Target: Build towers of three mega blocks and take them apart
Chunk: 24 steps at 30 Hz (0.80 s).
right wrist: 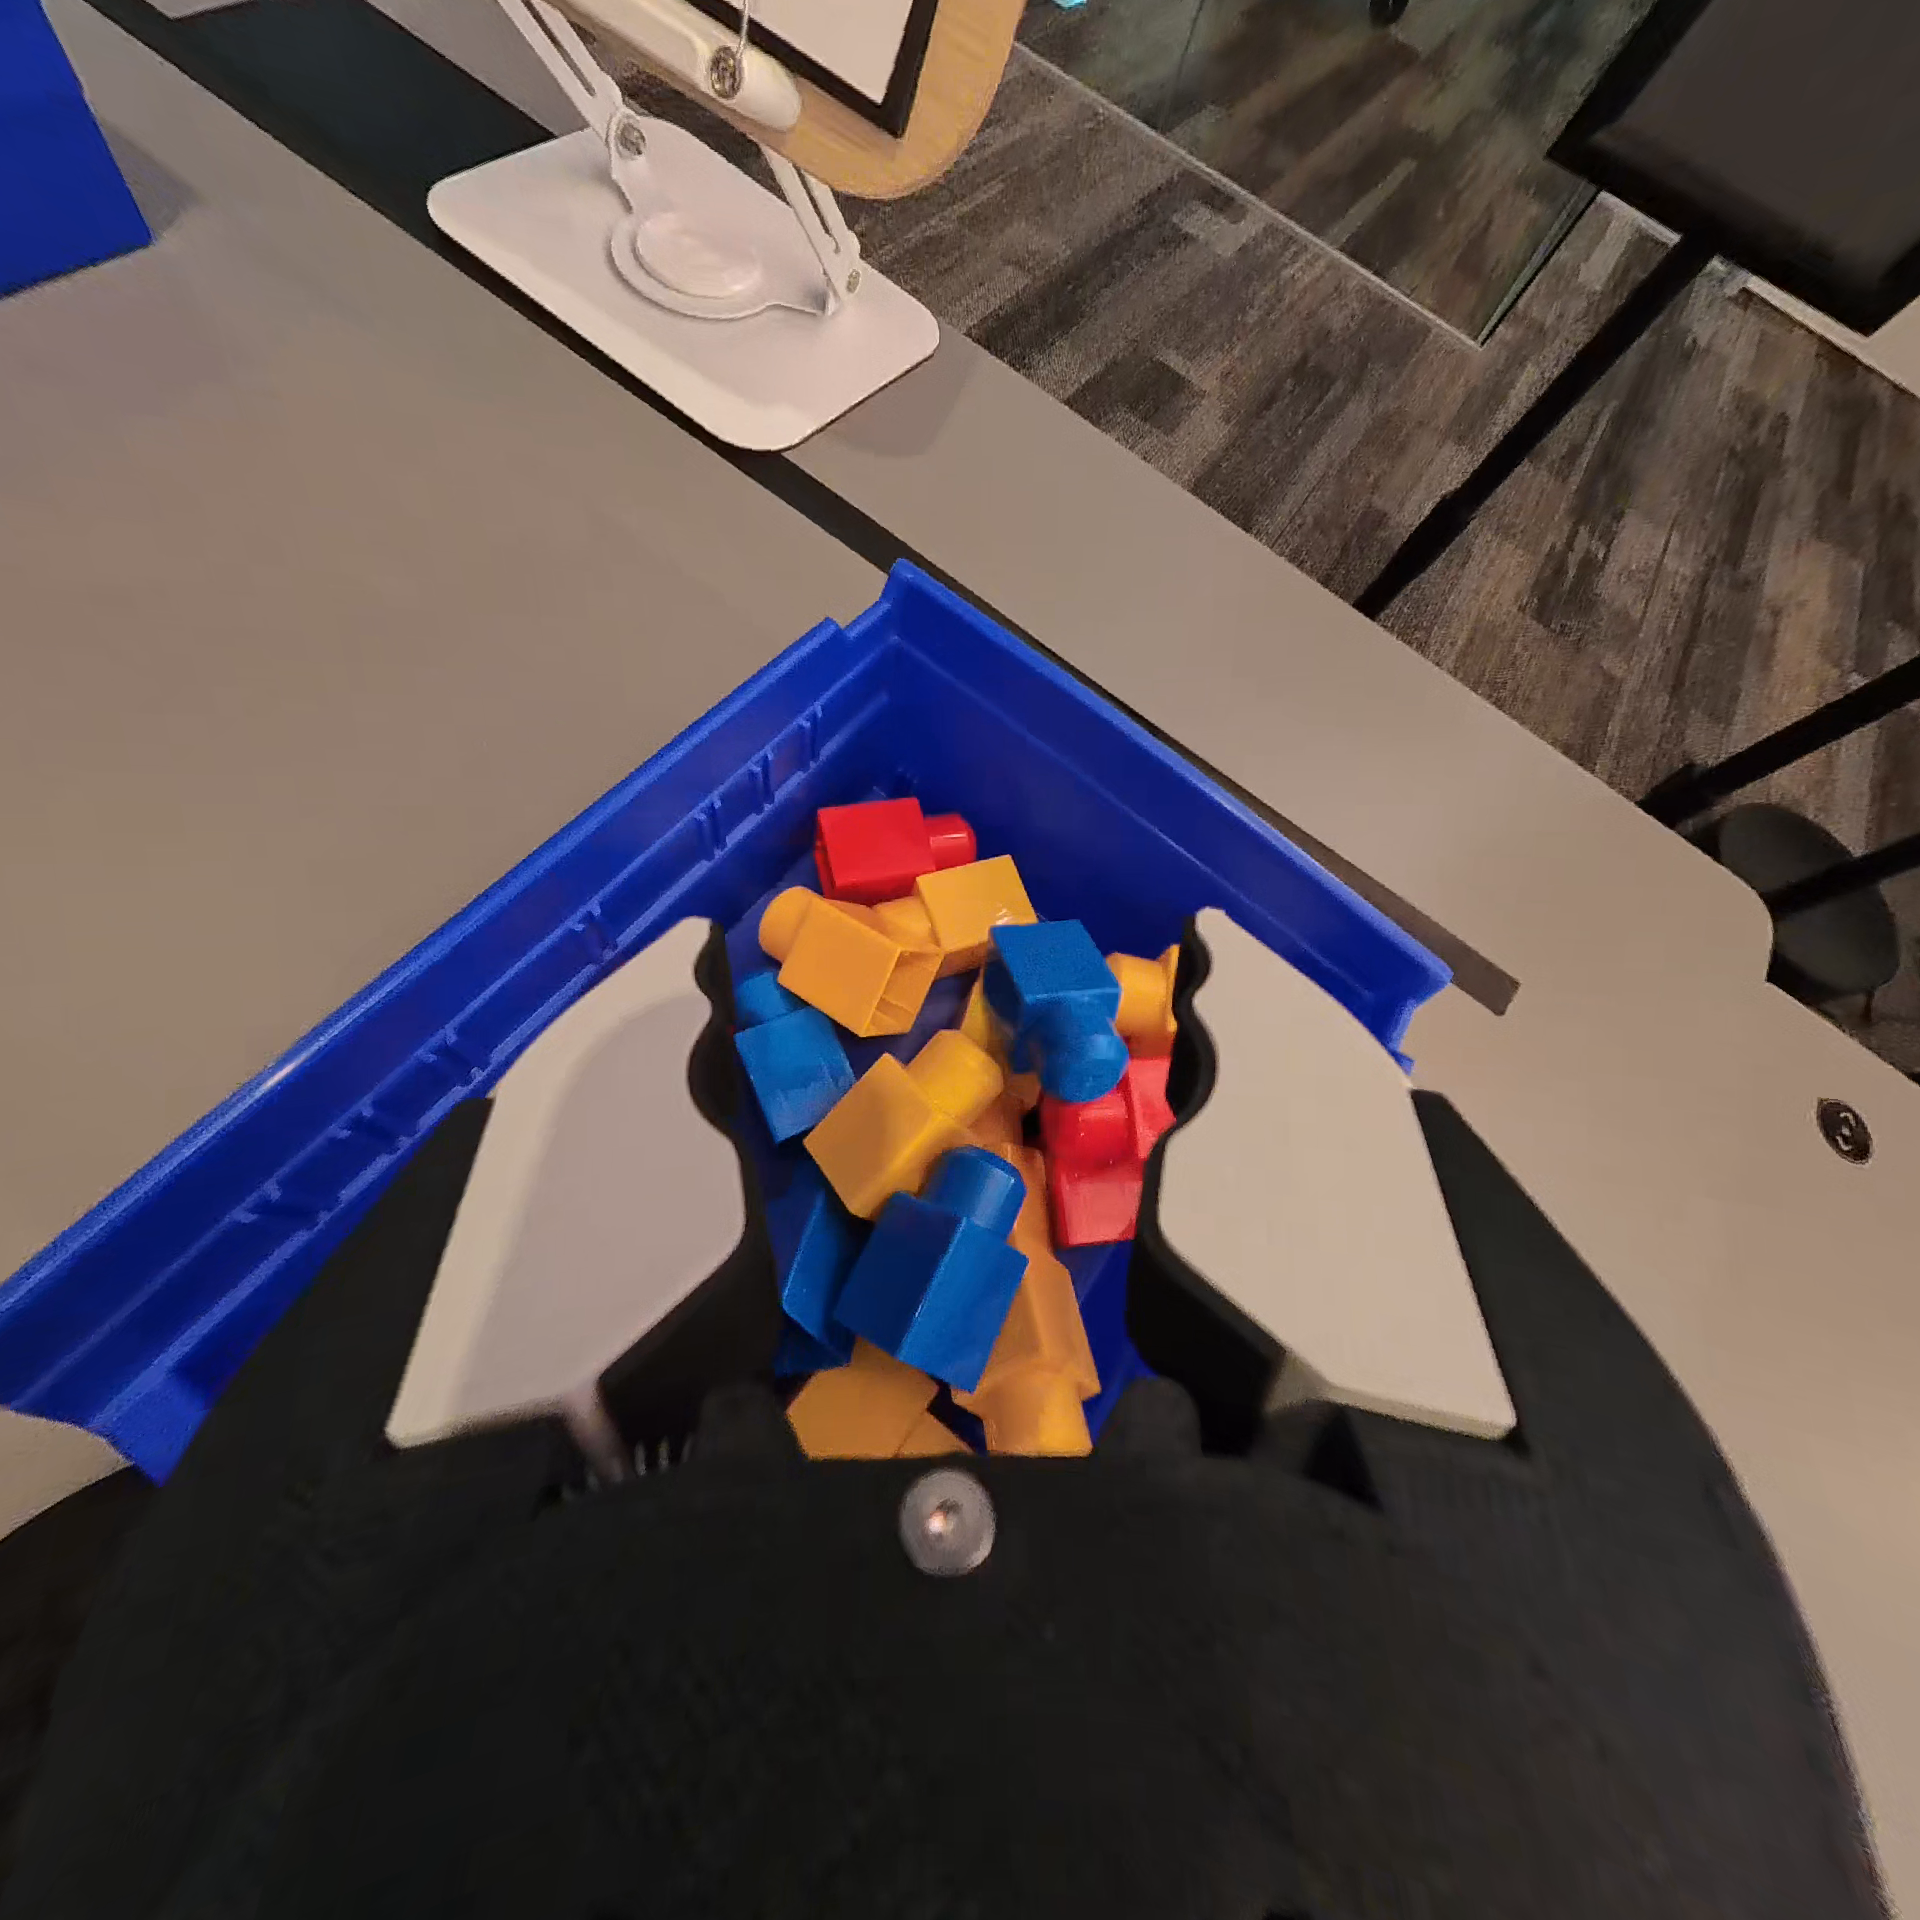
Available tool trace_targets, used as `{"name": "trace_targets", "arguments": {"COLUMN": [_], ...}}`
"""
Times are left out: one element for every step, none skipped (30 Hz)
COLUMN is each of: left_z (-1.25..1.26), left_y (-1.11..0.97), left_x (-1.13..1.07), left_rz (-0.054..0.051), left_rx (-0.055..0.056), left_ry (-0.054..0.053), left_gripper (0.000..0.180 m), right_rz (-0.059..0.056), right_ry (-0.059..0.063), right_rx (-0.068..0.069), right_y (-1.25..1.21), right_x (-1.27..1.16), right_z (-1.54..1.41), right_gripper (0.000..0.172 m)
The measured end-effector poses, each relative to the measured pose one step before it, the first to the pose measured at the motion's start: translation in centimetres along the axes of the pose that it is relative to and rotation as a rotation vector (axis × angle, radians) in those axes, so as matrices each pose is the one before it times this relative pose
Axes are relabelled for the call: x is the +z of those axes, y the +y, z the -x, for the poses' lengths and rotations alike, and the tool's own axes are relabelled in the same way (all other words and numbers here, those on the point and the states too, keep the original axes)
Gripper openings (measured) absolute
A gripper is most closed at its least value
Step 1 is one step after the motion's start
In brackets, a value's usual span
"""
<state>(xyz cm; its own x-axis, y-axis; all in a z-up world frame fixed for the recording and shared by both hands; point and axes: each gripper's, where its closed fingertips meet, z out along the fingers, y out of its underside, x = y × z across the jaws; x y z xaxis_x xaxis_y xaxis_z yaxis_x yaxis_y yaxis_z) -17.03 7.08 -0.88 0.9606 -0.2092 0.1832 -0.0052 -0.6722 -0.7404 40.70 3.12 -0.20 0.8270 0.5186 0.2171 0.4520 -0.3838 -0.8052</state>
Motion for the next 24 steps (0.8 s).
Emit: {"name": "trace_targets", "arguments": {"left_z": [-0.079,0.12,0.305,0.363,0.423,0.496,0.591,0.51,0.31,0.255,0.233,0.13,0.223,0.35,0.375,0.449,0.31,-0.056,-0.125,-0.156,0.049,0.073,0.038,0.107], "left_y": [0.353,0.427,0.436,0.412,0.379,0.402,0.234,0.283,0.426,0.355,0.283,0.191,0.071,-0.049,-0.136,-0.129,-0.09,-0.121,-0.284,-0.203,-0.036,-0.069,-0.037,0.114], "left_x": [1.065,1.117,1.126,1.101,1.067,0.974,0.891,0.818,0.754,0.708,0.621,0.512,0.429,0.365,0.309,0.267,0.238,0.171,0.108,0.063,0.104,0.161,0.23,0.214], "left_rz": [0.0144,0.0176,0.0172,0.0133,0.0103,0.0147,0.0035,0.0001,0.0135,0.0102,0.004,0.0001,-0.0059,-0.013,-0.0185,-0.0168,-0.0129,-0.0125,-0.0214,-0.0156,-0.0062,-0.0111,-0.0099,0.0031], "left_rx": [-0.0168,-0.0142,-0.009,-0.0042,-0.0024,-0.0021,-0.0039,-0.0026,-0.0045,-0.0031,-0.0048,-0.0068,-0.0069,-0.0087,-0.0066,-0.0115,-0.0177,-0.0182,-0.0209,-0.0071,-0.0006,0.0046,0.0031,-0.0037], "left_ry": [0.0124,-0.0025,-0.017,-0.0223,-0.0251,-0.0284,-0.0353,-0.0296,-0.0162,-0.0145,-0.0132,-0.0065,-0.0117,-0.0188,-0.0172,-0.0197,-0.0097,0.0141,0.0137,0.015,-0.0003,-0.0036,-0.0037,-0.0105], "left_gripper": [0.067,0.066,0.066,0.066,0.068,0.069,0.07,0.071,0.07,0.07,0.072,0.071,0.073,0.074,0.074,0.075,0.075,0.076,0.078,0.078,0.077,0.076,0.076,0.076], "right_rz": [0.0122,0.0163,0.0182,0.0187,0.0144,0.0072,0.0001,-0.0042,-0.0056,-0.0043,-0.0046,-0.0054,-0.0031,-0.0014,-0.0016,-0.002,-0.0031,-0.0024,0.0003,0.001,-0.0001,-0.0014,-0.003,-0.0067], "right_ry": [-0.0008,-0.0037,-0.0011,0.0002,-0.0012,-0.0039,-0.0057,-0.0059,-0.0049,-0.0022,-0.0011,-0.0025,-0.0046,-0.0036,-0.0002,-0.002,-0.0062,-0.0058,-0.0016,0.0009,-0.0018,-0.0058,-0.0041,0.0003], "right_rx": [-0.0046,-0.0036,-0.0054,-0.0084,-0.0077,-0.0041,-0.0007,0.0007,-0.0024,-0.0057,-0.0073,-0.0065,-0.0051,-0.0049,-0.0046,-0.0032,-0.0012,-0.0017,-0.0032,-0.0039,-0.0034,-0.001,0.0011,0.0019], "right_y": [0.177,0.279,0.323,0.337,0.263,0.132,-0.008,-0.111,-0.153,-0.158,-0.169,-0.172,-0.145,-0.101,-0.107,-0.105,-0.093,-0.064,-0.031,-0.011,-0.004,0.01,0.002,-0.032], "right_x": [0.267,0.293,0.306,0.275,0.226,0.169,0.107,0.067,0.021,-0.004,-0.002,-0.01,0.016,0.017,0.03,0.043,0.056,0.061,0.053,0.047,0.02,0.004,-0.031,-0.069], "right_z": [0.063,0.09,0.059,0.042,0.053,0.085,0.11,0.119,0.14,0.112,0.107,0.141,0.16,0.131,0.07,0.092,0.15,0.139,0.053,0.023,0.04,0.078,0.023,-0.078], "right_gripper": [0.083,0.083,0.083,0.083,0.083,0.083,0.083,0.083,0.083,0.083,0.083,0.082,0.082,0.082,0.082,0.082,0.081,0.081,0.081,0.081,0.081,0.081,0.081,0.081]}}
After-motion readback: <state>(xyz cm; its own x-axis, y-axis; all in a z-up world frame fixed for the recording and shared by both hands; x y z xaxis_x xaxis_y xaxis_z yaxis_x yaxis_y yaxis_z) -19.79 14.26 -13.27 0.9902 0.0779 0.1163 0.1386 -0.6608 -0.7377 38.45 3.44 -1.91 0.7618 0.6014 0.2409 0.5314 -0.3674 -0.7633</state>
